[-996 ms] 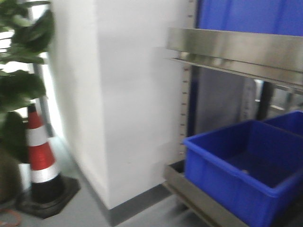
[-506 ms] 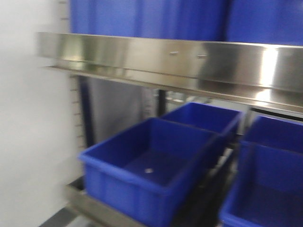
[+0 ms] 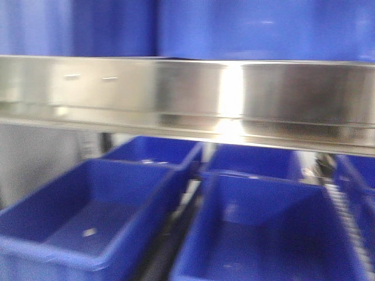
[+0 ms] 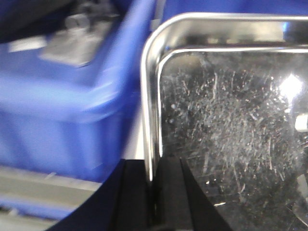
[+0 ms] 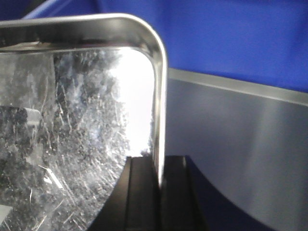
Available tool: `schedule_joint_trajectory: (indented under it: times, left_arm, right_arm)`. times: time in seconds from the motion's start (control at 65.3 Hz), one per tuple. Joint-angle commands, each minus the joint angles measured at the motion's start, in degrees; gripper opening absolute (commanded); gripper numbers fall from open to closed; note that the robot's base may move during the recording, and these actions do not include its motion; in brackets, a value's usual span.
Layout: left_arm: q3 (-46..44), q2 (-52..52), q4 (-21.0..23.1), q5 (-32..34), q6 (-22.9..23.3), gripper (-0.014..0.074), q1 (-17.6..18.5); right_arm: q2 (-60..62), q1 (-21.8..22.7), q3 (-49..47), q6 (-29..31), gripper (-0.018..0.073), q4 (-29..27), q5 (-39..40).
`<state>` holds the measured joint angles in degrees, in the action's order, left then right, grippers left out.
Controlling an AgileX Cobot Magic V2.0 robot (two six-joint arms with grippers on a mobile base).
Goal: Stack silver trays without gaps
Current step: 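Drive up to the other rack holding the tray above the shelf tray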
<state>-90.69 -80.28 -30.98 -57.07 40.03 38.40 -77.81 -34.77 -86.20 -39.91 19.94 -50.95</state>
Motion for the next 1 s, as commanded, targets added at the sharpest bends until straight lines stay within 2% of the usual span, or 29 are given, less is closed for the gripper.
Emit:
schedule_joint_trajectory:
  times: [0.0, 0.981]
  left_arm:
    - [-0.5, 0.24, -0.47, 1.52, -0.78, -0.0016, 0.64]
    - [-0.5, 0.24, -0.47, 1.52, -0.78, -0.0016, 0.64]
  right_arm:
    - [0.65, -0.25, -0.37, 0.43, -0.0075, 0.22, 3.92]
    - [0.65, -0.25, -0.37, 0.43, -0.0075, 0.22, 3.92]
